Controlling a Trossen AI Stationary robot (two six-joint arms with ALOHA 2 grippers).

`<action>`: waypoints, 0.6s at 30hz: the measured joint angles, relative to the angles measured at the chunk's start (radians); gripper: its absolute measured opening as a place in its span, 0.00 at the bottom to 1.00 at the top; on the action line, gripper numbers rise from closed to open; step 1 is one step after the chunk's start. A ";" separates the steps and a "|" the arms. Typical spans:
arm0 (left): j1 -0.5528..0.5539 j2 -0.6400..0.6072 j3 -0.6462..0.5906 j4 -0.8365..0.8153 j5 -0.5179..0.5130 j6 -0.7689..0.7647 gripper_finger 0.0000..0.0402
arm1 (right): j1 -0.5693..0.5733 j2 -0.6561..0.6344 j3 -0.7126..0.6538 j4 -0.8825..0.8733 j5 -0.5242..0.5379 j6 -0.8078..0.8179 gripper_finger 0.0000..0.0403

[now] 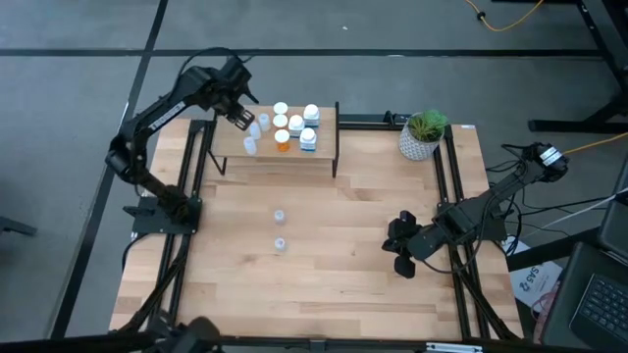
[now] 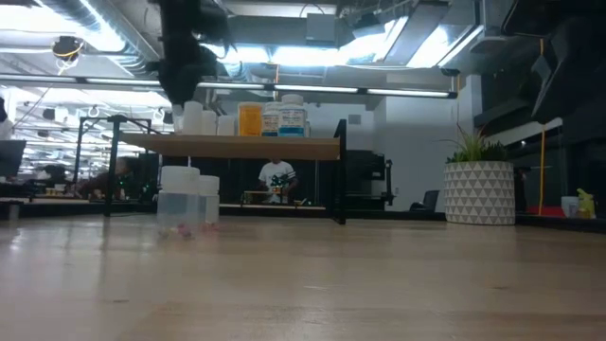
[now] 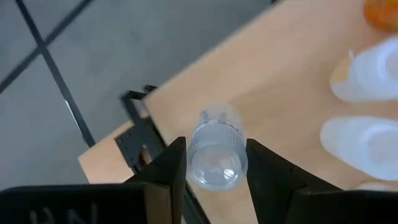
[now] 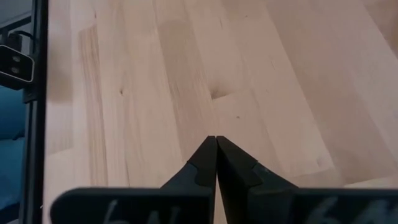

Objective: Pick and place medicine bottles onto shelf by color
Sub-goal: Put the transparent pill bottle on the shelf

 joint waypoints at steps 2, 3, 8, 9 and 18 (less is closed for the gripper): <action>-0.001 0.030 0.000 -0.012 0.009 0.013 0.30 | -0.009 0.000 0.000 0.000 -0.025 0.000 0.03; -0.001 0.041 0.000 -0.011 0.013 0.017 0.30 | -0.013 0.000 0.000 0.000 -0.039 0.000 0.03; -0.010 0.063 -0.001 -0.005 0.017 0.017 0.30 | -0.028 0.000 0.000 -0.001 -0.065 0.000 0.03; -0.011 0.063 -0.001 -0.004 0.019 0.017 0.30 | -0.028 0.000 0.000 -0.001 -0.064 -0.001 0.03; -0.010 0.063 -0.001 -0.007 0.059 0.024 0.34 | -0.028 0.000 0.000 -0.002 -0.066 -0.025 0.03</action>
